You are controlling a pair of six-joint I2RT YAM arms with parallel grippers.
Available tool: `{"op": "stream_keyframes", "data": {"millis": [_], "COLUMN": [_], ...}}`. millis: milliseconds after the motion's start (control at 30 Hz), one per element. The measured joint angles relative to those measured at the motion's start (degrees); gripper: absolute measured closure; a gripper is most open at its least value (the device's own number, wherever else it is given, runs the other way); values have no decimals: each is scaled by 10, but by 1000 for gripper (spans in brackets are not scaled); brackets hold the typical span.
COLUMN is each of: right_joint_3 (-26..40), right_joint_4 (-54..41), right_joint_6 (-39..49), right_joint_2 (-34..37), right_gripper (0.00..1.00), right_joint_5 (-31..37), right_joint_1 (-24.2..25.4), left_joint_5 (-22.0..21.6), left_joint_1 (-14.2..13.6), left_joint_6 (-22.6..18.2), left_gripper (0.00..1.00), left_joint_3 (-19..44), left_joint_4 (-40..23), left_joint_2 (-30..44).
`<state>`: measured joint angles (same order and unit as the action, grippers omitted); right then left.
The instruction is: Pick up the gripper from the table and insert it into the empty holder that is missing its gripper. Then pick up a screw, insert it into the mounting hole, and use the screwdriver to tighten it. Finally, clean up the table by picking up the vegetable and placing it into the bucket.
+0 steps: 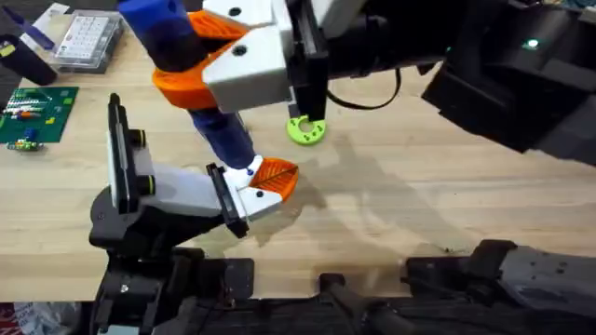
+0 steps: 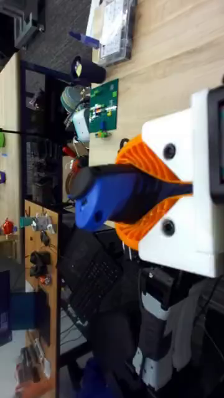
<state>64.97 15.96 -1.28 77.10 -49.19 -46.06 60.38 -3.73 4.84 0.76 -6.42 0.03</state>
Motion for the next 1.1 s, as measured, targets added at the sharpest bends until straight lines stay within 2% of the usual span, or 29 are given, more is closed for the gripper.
{"op": "stream_keyframes", "data": {"millis": [1100], "right_joint_3": [-11], "right_joint_4": [10], "right_joint_6": [0], "right_joint_2": [14], "right_gripper": [947], "right_joint_5": [0], "right_joint_1": [4], "left_joint_5": [0], "left_joint_1": [0], "left_joint_6": [1], "left_gripper": [986], "left_joint_3": [0], "left_joint_4": [0], "left_joint_2": [0]}}
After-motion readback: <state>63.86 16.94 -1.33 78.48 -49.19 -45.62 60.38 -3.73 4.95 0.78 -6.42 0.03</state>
